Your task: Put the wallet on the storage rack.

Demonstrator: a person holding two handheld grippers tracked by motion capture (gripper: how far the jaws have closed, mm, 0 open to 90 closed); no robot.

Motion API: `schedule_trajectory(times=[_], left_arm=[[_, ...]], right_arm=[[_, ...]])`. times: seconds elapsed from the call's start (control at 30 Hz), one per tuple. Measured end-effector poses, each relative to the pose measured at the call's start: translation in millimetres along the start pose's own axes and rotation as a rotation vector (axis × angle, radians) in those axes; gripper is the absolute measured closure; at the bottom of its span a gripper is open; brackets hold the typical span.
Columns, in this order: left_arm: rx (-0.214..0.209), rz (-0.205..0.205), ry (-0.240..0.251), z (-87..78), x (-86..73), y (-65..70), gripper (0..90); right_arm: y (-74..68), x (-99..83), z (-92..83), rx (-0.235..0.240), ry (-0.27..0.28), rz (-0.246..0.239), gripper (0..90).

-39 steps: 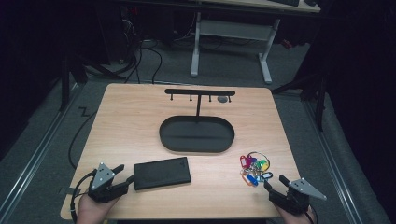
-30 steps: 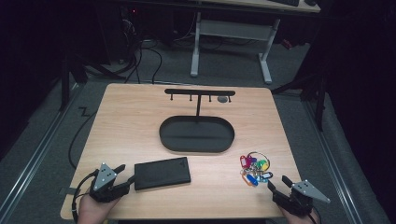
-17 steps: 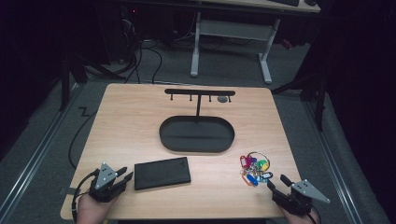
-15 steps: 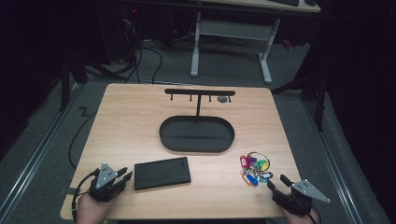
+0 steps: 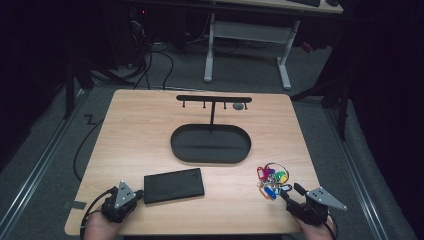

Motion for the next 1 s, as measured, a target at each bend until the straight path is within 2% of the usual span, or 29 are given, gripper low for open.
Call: schedule_trajectory(times=[0.2, 0.37, 0.4, 0.43, 0.53, 0.67, 0.73, 0.77, 0.83, 0.87, 0.9, 1.0], left_arm=[[-0.016, 0.016, 0.001, -2.9, -2.8, 3.9, 88.7], [-0.069, 0.073, 0.003, -4.0, -3.5, 17.1, 87.3], [-0.069, 0.073, 0.003, -4.0, -3.5, 17.1, 86.7], [-0.102, 0.114, 0.000, -3.2, -2.1, 26.0, 85.6], [-0.142, 0.171, -0.010, -1.1, 1.7, 41.5, 82.9], [-0.150, 0.193, -0.020, -2.1, 4.1, 49.0, 78.0], [-0.147, 0.190, -0.014, -3.4, 4.2, 48.6, 76.2], [-0.155, 0.176, -0.007, -6.3, 4.9, 47.0, 76.2], [-0.144, 0.137, 0.040, -13.8, 7.3, 41.0, 75.7], [-0.144, 0.137, 0.040, -13.8, 7.3, 41.0, 75.0], [-0.136, 0.113, 0.066, -17.5, 8.3, 36.9, 73.0], [-0.127, 0.092, 0.082, -17.1, 10.0, 33.7, 66.9]], right_arm=[[-4.6, 1.2, 5.8, 0.020, -0.010, -0.012, 40.6], [-6.7, 3.5, 9.7, 0.033, -0.009, -0.013, 40.6], [-7.1, 3.9, 10.4, 0.035, -0.009, -0.013, 40.6], [-7.5, 4.3, 11.2, 0.038, -0.009, -0.013, 40.6], [-8.6, 5.2, 12.7, 0.042, -0.009, -0.017, 40.5], [-8.9, 6.1, 13.3, 0.045, -0.008, -0.019, 39.8], [-8.5, 6.2, 13.3, 0.046, -0.008, -0.018, 39.6], [-8.1, 6.2, 13.0, 0.047, -0.010, -0.014, 39.6], [-6.5, 5.8, 11.2, 0.043, -0.009, -0.007, 39.6], [-6.5, 5.8, 11.2, 0.043, -0.009, -0.007, 39.6], [-5.2, 5.2, 10.6, 0.040, -0.013, -0.002, 39.3], [-3.9, 4.4, 10.0, 0.038, -0.018, 0.004, 38.9]])
Point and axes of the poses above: each handheld gripper's, and its own axes: z roughly forward along the jaws, x roughly out of its top, y roughly to its right, the point moved 2 cm from there along z, roughly forward along the jaws, and after that the axes turned 11 degrees about -x, right-handed, at the moved point
